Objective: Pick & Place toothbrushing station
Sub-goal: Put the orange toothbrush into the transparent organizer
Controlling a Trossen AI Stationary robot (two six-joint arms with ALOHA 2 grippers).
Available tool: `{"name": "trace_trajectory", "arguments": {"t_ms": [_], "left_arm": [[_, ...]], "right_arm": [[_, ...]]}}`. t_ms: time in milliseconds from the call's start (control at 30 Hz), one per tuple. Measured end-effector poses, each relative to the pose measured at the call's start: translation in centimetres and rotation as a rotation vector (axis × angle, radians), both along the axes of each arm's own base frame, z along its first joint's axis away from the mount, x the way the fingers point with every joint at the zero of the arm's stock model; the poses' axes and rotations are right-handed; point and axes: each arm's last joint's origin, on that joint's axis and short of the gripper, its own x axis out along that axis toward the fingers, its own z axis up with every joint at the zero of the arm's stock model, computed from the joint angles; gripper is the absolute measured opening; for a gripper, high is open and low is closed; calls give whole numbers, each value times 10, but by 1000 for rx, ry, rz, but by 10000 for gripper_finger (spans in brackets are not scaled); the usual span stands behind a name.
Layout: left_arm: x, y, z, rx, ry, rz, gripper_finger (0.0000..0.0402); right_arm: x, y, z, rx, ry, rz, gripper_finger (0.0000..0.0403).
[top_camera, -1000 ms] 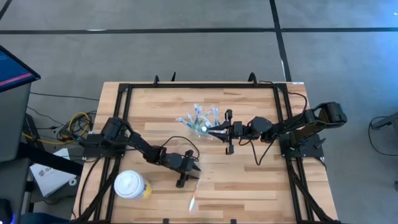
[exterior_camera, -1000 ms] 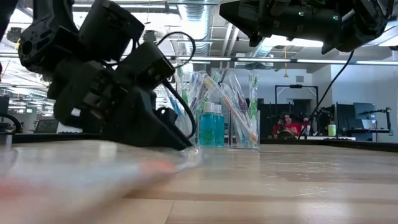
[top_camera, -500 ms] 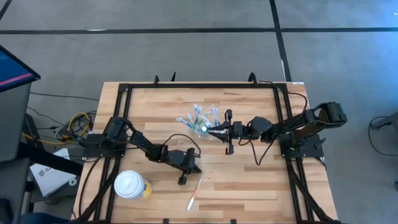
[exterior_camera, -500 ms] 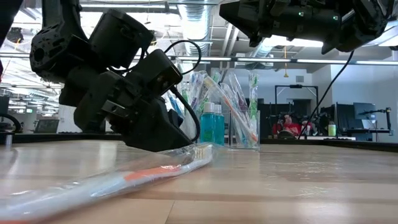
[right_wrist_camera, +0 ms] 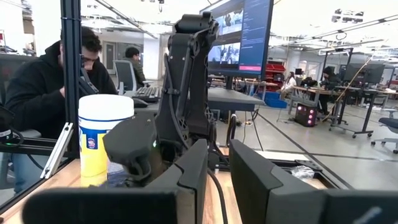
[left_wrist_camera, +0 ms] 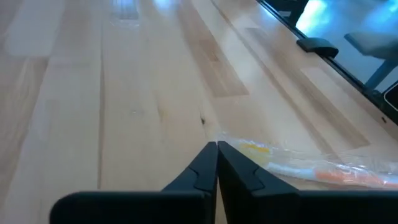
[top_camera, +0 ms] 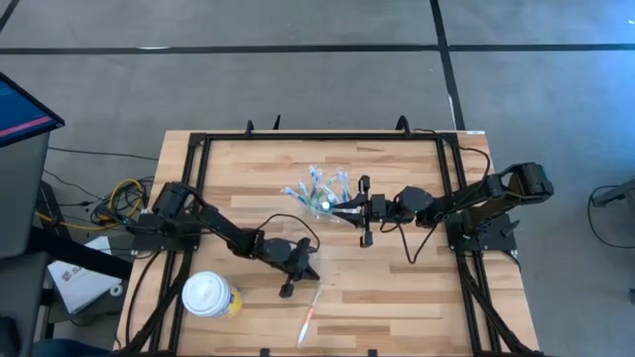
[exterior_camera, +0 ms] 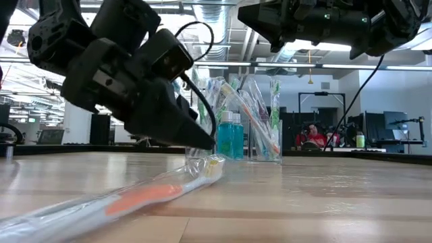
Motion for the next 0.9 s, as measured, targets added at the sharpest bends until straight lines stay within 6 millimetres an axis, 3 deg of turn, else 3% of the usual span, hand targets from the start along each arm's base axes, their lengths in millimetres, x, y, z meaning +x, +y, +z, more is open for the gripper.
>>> {"name": "trace_trajectory", "arguments": {"t_ms": [267,533,700,900], "left_arm": [[-1,-4,8,-70,0,-58,26],[-4,-13,11,-245,73,-7,100],[-3,-21,8,-318,237,62,136],[7,-37,13,-298,415,134,143]], "right_arm": [[0,0,0,0,1,0,60],[0,0,0,0,5,0,60],[0,0,-1,0,5,0,60],[0,0,-1,0,6,0,60]]}}
